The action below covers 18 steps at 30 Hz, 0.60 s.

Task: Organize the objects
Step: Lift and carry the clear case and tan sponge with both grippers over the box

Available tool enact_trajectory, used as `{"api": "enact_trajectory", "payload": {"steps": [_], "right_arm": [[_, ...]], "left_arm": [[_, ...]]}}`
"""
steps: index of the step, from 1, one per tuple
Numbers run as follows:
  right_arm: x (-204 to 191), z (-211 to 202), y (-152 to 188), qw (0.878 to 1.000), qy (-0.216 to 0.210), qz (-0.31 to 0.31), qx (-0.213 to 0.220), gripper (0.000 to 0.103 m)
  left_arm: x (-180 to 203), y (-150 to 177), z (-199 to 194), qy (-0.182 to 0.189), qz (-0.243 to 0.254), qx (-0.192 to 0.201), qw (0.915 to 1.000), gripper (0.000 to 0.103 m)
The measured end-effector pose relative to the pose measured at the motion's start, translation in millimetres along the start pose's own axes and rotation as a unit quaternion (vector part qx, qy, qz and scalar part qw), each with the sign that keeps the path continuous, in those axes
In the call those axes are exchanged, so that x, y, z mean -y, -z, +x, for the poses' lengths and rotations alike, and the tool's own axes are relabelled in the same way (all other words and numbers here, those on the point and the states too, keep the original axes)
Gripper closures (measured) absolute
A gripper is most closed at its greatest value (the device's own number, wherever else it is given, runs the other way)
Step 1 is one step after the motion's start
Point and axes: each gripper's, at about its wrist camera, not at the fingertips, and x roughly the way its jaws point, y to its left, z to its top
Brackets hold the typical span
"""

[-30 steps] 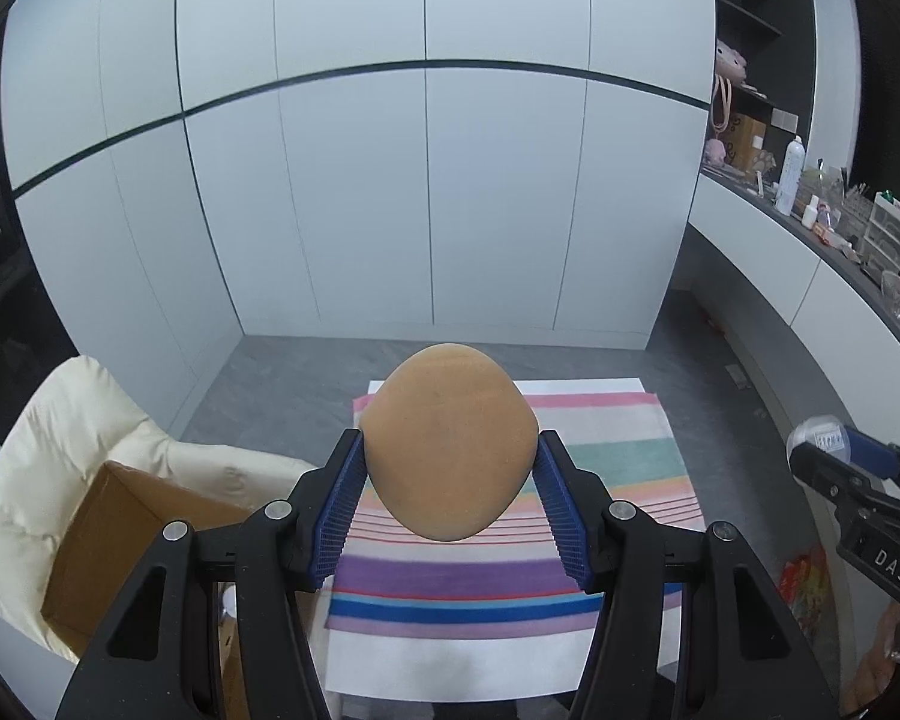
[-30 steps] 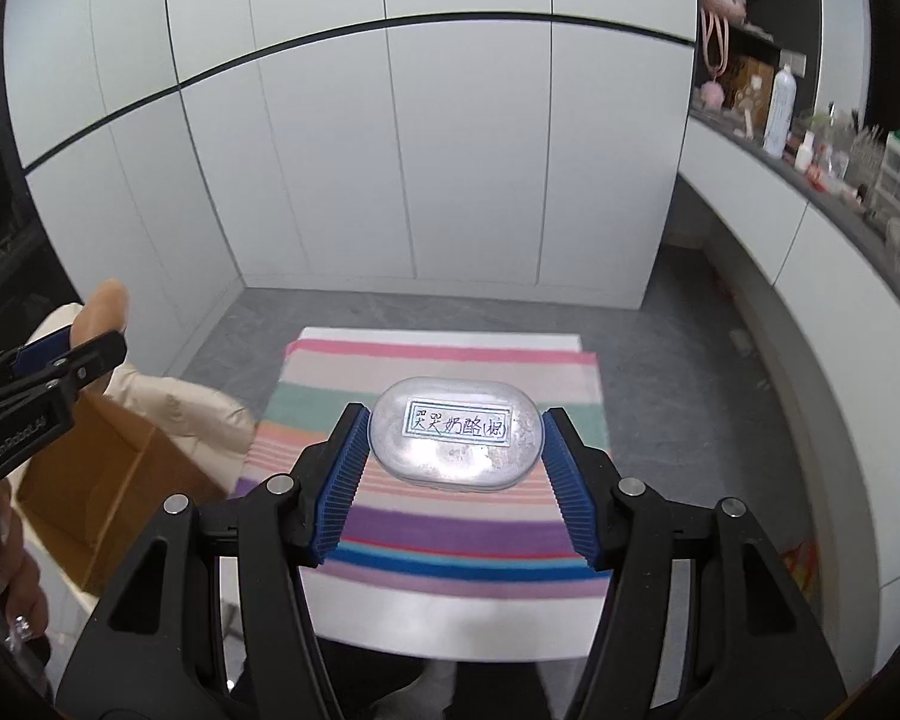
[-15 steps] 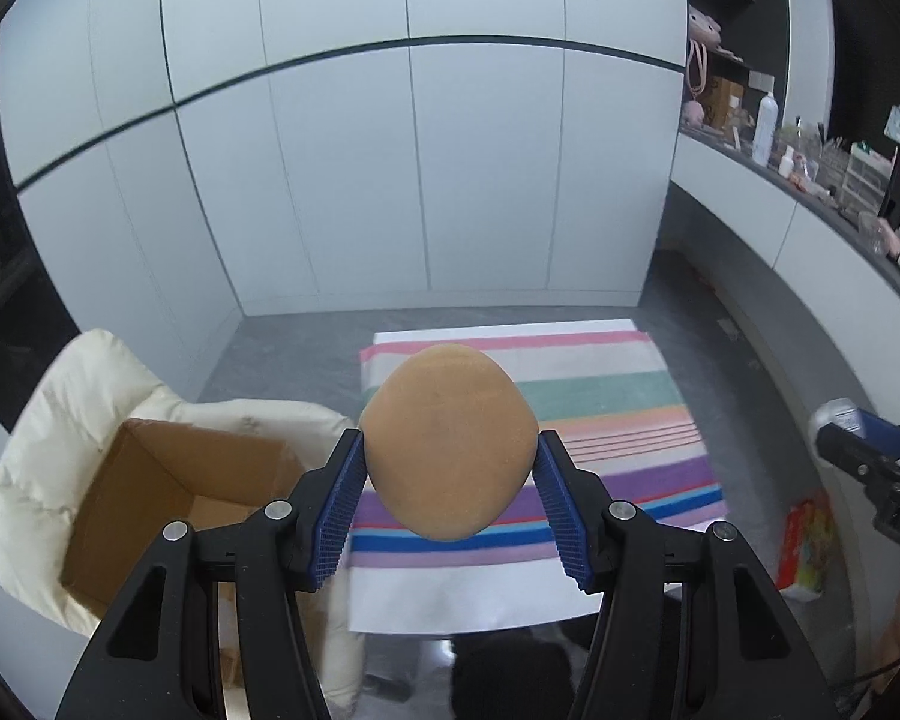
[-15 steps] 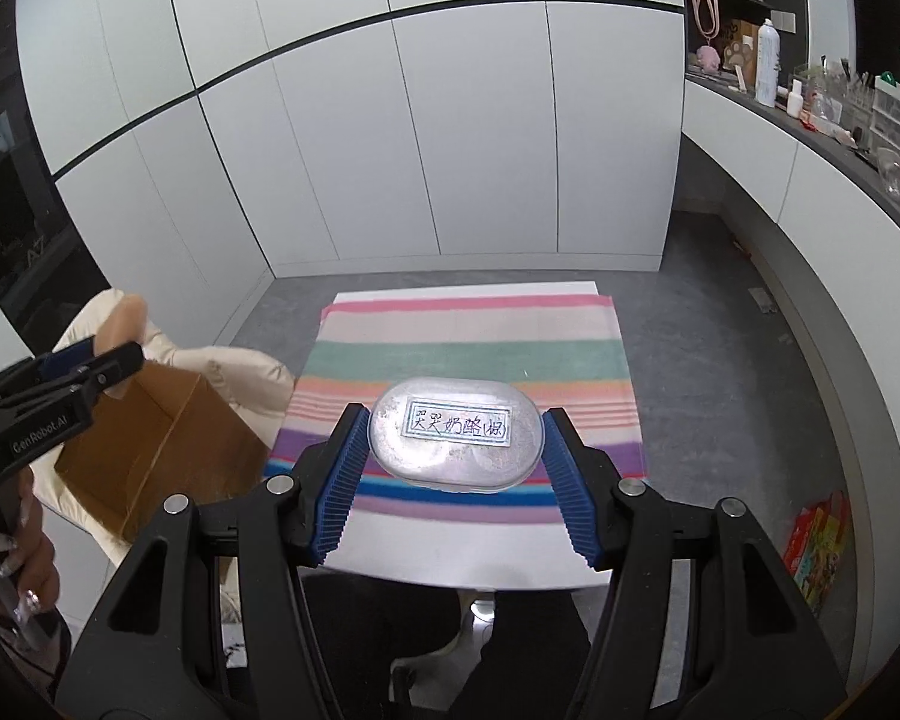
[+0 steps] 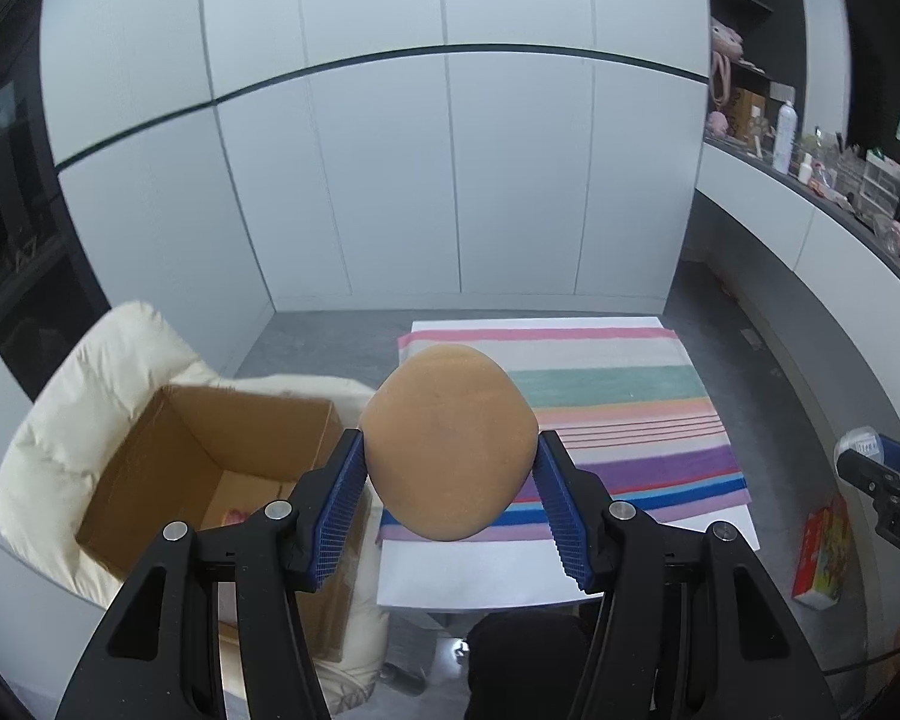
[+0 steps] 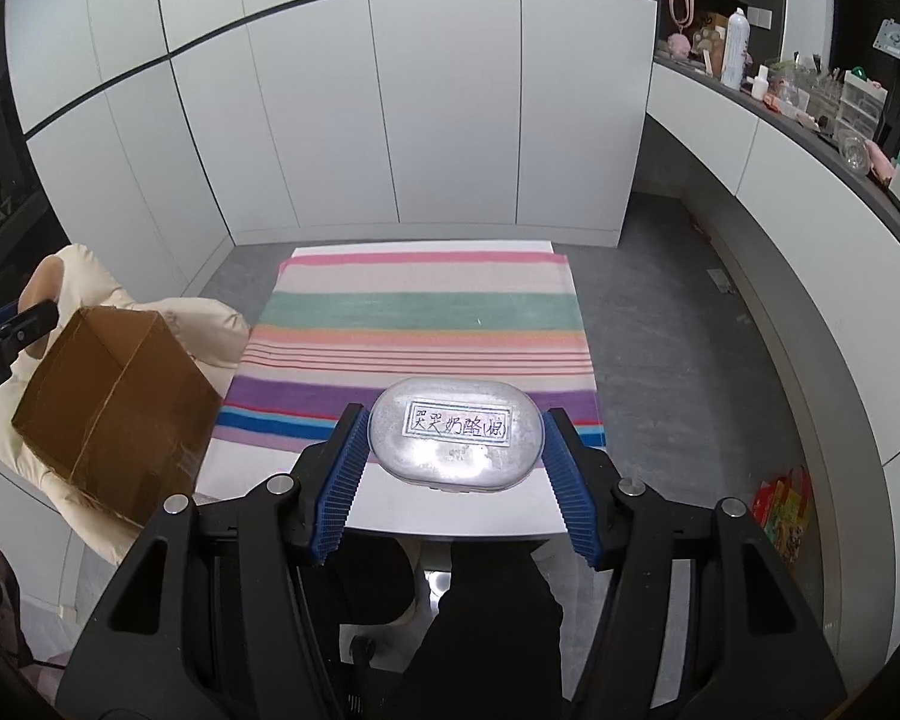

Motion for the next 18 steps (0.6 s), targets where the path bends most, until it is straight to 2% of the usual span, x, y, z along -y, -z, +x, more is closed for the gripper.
{"api": "enact_trajectory", "payload": {"steps": [3, 18], "right_arm": [[0.9, 3.3, 0.6, 1.0, 0.001, 0.0, -0.004, 0.042], [-25.1, 18.7, 9.5, 0.999, -0.019, -0.031, -0.03, 0.042]], "left_arm": [[-5.8, 5.8, 8.9, -0.003, -0.004, -0.016, 0.9999, 0.045], [-26.7, 16.1, 21.9, -0.022, -0.017, -0.04, 0.9988, 0.045]]}}
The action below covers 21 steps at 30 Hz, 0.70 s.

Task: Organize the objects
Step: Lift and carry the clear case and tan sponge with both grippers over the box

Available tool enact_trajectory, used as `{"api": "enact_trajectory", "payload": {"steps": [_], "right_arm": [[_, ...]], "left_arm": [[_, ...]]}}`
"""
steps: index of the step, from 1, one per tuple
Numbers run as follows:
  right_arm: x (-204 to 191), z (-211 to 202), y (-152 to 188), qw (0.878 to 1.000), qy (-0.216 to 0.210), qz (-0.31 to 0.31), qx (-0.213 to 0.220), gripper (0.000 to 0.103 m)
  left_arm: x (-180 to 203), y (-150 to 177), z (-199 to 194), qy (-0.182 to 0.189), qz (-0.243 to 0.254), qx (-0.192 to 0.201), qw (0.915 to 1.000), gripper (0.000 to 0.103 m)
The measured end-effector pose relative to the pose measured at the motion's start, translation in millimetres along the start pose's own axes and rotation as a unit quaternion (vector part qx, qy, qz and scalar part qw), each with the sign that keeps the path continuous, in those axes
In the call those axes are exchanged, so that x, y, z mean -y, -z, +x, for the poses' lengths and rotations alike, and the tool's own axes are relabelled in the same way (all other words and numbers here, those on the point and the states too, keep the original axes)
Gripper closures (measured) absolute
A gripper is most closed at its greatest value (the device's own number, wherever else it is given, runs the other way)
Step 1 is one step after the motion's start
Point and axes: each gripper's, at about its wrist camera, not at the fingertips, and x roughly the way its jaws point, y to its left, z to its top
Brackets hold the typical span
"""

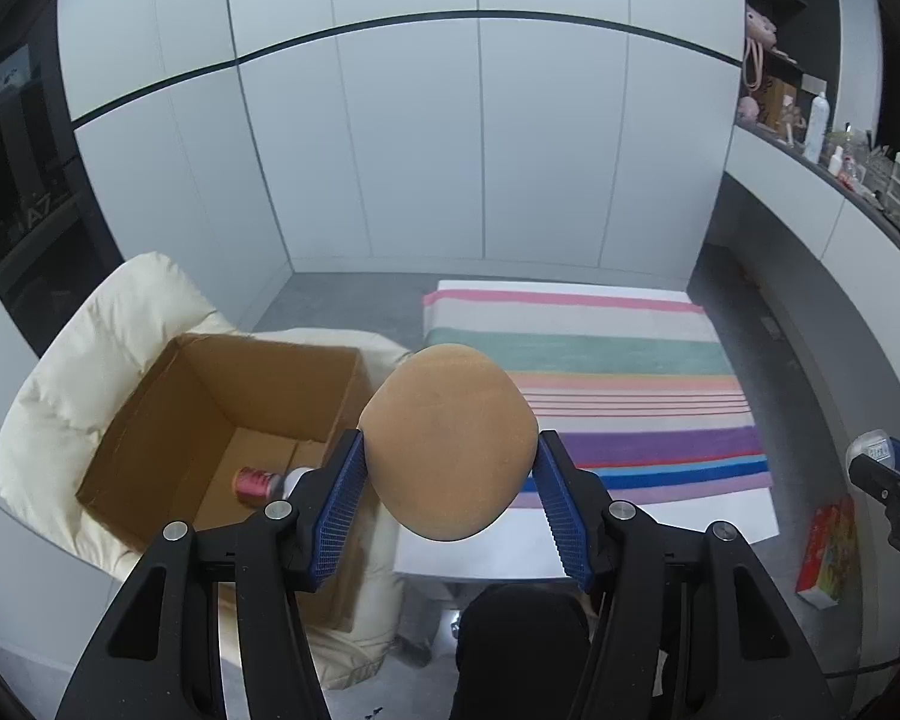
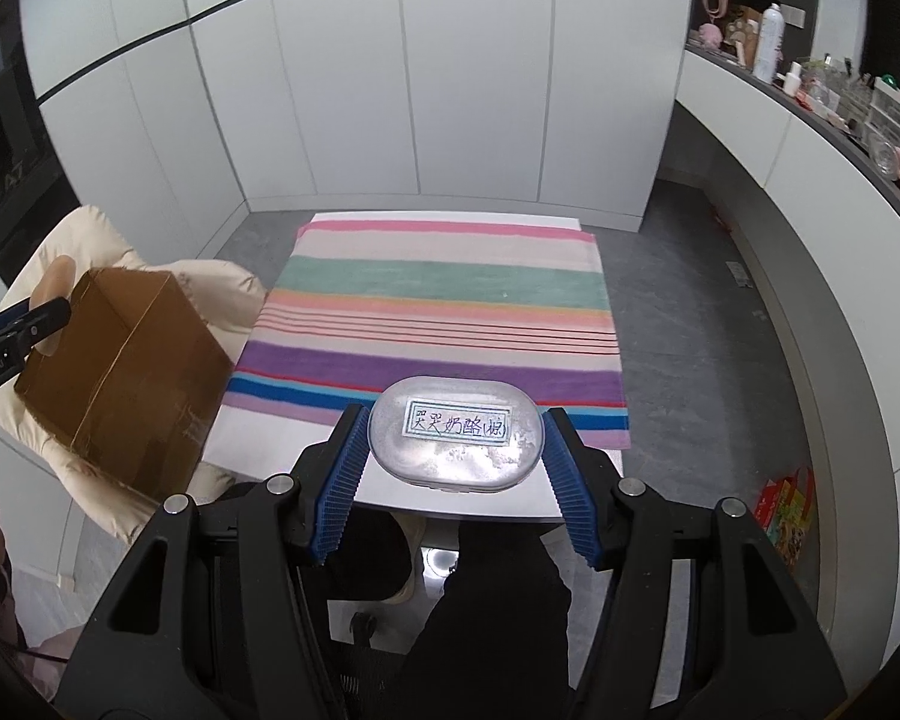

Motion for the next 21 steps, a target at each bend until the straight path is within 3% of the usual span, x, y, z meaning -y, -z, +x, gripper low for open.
{"api": "enact_trajectory", "payload": {"steps": [10, 21], "right_arm": [[-65.6, 15.7, 4.1, 0.997, -0.046, -0.065, -0.018, 0.042], [-170.1, 29.8, 9.1, 0.981, -0.112, -0.154, -0.033, 0.042]], "left_arm": [[-51.4, 23.6, -0.4, -0.045, -0.035, -0.019, 0.9982, 0.045], [-139.6, 63.7, -19.2, -0.108, -0.104, -0.035, 0.9881, 0.045]]}}
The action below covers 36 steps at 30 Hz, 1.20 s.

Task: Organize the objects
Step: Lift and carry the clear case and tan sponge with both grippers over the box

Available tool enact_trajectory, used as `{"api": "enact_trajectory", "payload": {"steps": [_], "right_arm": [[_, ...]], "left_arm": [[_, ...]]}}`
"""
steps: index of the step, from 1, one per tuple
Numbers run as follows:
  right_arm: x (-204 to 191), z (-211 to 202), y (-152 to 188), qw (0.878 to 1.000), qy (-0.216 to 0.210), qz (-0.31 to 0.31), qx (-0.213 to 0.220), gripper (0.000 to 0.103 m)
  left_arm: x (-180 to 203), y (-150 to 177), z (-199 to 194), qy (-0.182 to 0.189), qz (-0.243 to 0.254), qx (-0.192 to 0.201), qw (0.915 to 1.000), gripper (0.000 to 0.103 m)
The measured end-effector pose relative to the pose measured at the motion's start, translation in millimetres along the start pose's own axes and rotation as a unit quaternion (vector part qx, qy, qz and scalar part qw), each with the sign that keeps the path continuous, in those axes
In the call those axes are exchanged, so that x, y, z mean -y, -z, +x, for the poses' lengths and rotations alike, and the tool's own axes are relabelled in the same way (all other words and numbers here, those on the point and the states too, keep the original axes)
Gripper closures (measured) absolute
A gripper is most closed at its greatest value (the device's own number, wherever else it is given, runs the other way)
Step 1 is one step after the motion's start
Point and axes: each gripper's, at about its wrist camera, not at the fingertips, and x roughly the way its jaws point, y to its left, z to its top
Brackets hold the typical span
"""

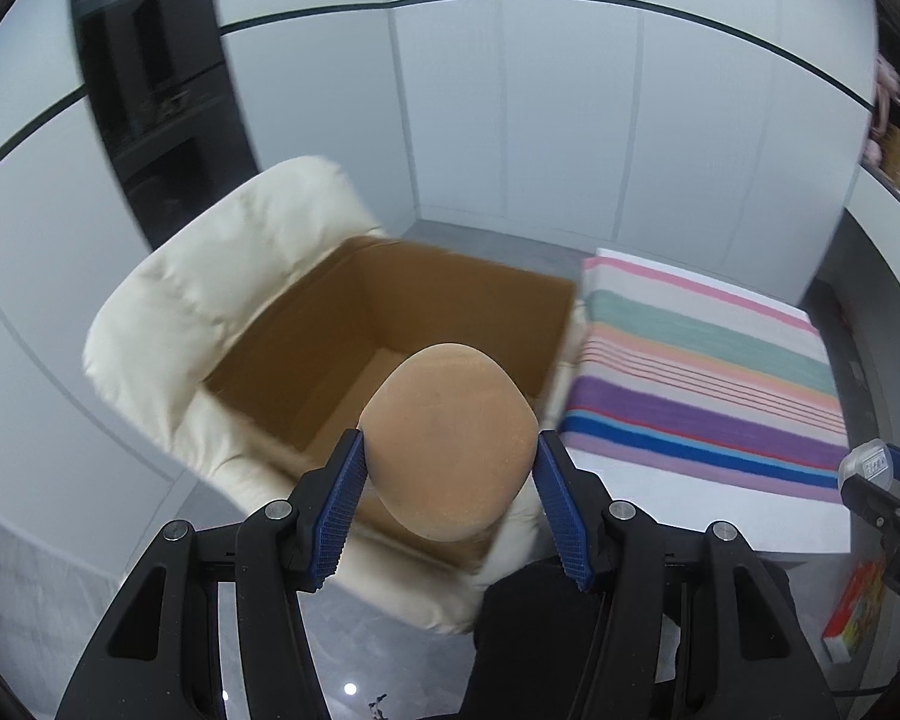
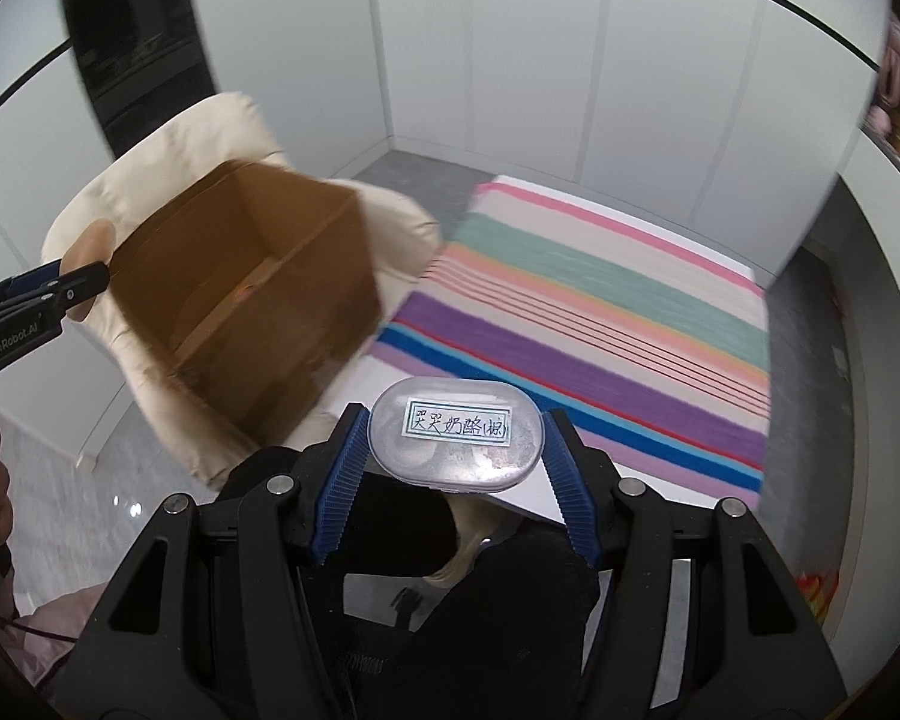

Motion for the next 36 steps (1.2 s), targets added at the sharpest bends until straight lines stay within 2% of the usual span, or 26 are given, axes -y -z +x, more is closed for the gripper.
{"api": "enact_trajectory", "payload": {"steps": [8, 13, 24, 30, 36], "right_arm": [[-71.4, 16.5, -9.1, 0.997, -0.046, -0.064, -0.009, 0.042], [-98.8, 22.3, -8.2, 0.994, -0.058, -0.087, -0.012, 0.042], [-106.3, 25.0, -8.5, 0.993, -0.056, -0.1, -0.014, 0.042], [-112.1, 34.9, -29.3, 0.992, -0.057, -0.108, -0.004, 0.042], [-124.9, 51.3, -60.8, 0.991, -0.065, -0.113, 0.003, 0.042]], "left_arm": [[-64.0, 21.6, 1.4, -0.033, -0.047, -0.022, 0.9981, 0.045], [-84.7, 30.2, -0.9, -0.04, -0.064, -0.028, 0.9968, 0.045], [-79.3, 23.6, 5.2, -0.034, -0.048, -0.028, 0.9979, 0.045], [-72.4, 2.8, 10.5, -0.041, -0.031, 0.0, 0.9987, 0.045], [-70.9, -26.0, 19.9, -0.037, -0.034, 0.017, 0.9986, 0.045]]}}
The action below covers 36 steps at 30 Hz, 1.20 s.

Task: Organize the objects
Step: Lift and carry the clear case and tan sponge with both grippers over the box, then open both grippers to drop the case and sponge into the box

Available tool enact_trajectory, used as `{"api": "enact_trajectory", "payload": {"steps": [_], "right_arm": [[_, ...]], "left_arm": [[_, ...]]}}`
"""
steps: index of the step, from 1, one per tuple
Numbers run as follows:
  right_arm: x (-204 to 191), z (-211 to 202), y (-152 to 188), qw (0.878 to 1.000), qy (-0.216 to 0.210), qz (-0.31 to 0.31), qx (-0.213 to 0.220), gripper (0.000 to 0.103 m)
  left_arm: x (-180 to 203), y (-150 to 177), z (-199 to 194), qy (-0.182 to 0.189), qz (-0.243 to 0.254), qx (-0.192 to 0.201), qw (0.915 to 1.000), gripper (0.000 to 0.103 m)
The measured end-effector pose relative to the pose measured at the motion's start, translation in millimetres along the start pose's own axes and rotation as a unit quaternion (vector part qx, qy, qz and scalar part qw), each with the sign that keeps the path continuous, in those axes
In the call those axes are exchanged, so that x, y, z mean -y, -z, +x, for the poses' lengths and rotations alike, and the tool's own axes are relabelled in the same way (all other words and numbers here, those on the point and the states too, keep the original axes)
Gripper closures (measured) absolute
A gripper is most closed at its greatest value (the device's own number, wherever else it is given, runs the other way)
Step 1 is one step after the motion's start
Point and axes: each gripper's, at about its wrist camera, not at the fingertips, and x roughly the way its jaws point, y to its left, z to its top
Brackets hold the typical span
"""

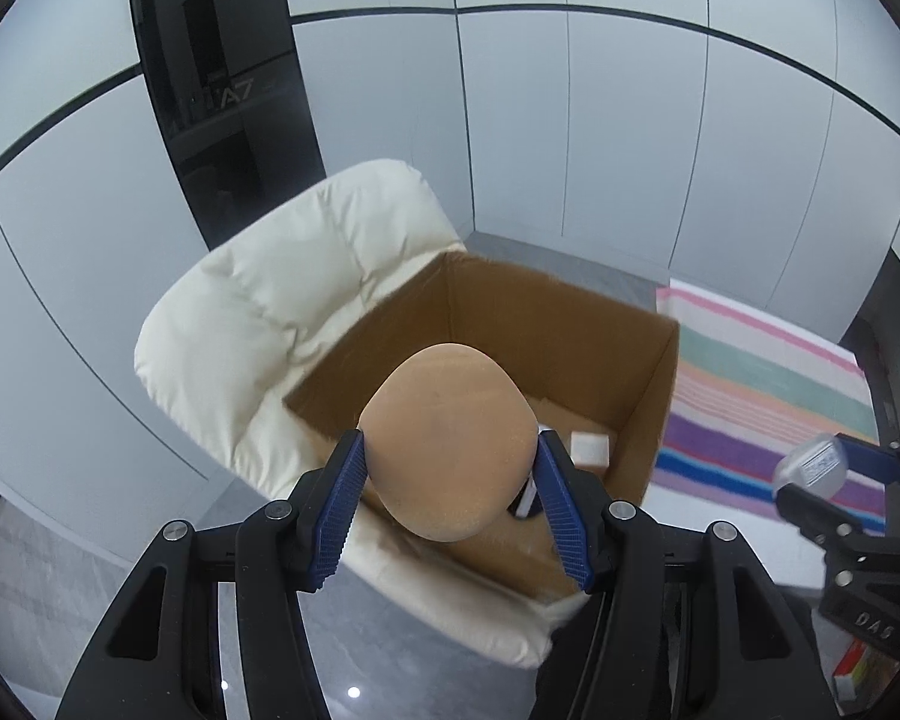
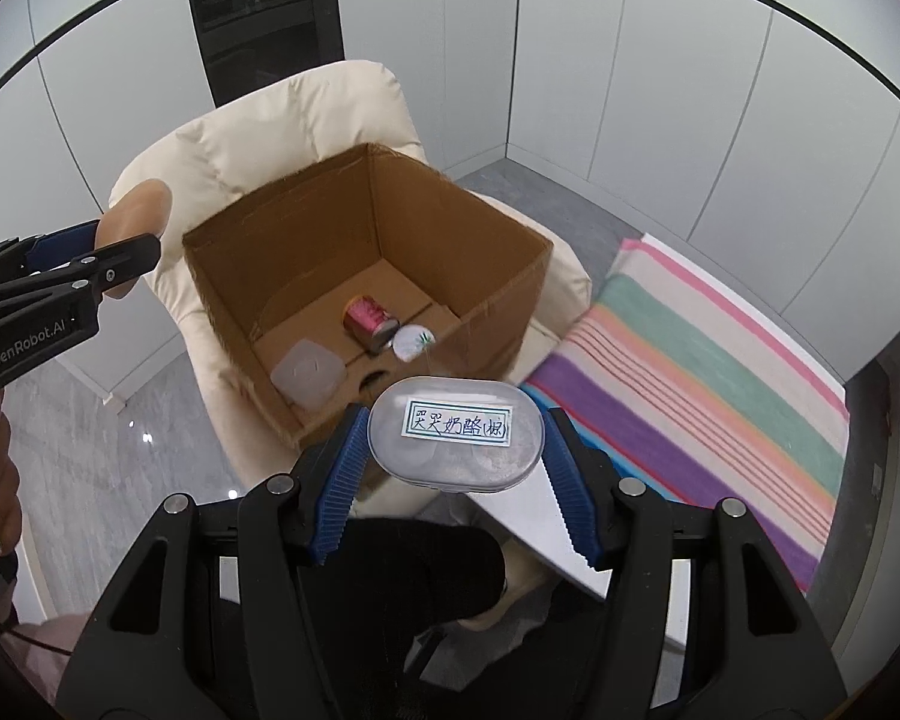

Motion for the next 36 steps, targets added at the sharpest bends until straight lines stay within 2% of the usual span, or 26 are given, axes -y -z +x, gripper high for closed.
{"api": "enact_trajectory", "payload": {"steps": [6, 13, 20, 24, 27, 29, 30, 31, 32, 36], "right_arm": [[-8.2, 27.8, -31.9, 1.0, -0.013, -0.007, -0.005, 0.042], [-19.6, 70.3, -57.2, 0.999, -0.021, -0.017, -0.023, 0.042], [-27.6, 114.2, -64.7, 0.998, -0.035, -0.019, -0.048, 0.042], [-27.1, 126.4, -65.2, 0.998, -0.036, -0.01, -0.052, 0.042], [-24.1, 132.2, -66.3, 0.998, -0.04, 0.004, -0.05, 0.042], [-21.3, 136.8, -68.1, 0.997, -0.047, 0.015, -0.055, 0.036], [-20.7, 139.1, -68.9, 0.997, -0.046, 0.018, -0.06, 0.02], [-19.6, 140.8, -69.7, 0.997, -0.043, 0.021, -0.061, 0.01], [-18.4, 140.0, -69.9, 0.997, -0.04, 0.024, -0.057, 0.008], [-15.1, 132.3, -70.7, 0.998, -0.041, 0.03, -0.041, 0.007]], "left_arm": [[1.7, -24.7, 25.1, 0.002, -0.003, -0.005, 1.0, 0.045], [4.5, -42.4, 69.2, 0.002, -0.005, -0.028, 0.9996, 0.045], [7.5, -33.4, 105.2, 0.0, 0.004, -0.065, 0.9979, 0.045], [2.1, -32.1, 113.6, -0.01, 0.0, -0.07, 0.9975, 0.045], [-2.9, -31.7, 116.0, -0.009, -0.007, -0.07, 0.9975, 0.037], [-5.4, -31.8, 117.0, -0.007, -0.015, -0.072, 0.9973, 0.028], [-5.6, -32.0, 117.9, -0.009, -0.014, -0.074, 0.9971, 0.02], [-5.0, -32.3, 118.6, -0.012, -0.011, -0.077, 0.9969, 0.014], [-4.1, -32.0, 119.0, -0.016, -0.008, -0.078, 0.9968, 0.007], [-1.4, -30.0, 118.2, -0.013, -0.002, -0.078, 0.9969, 0.006]]}}
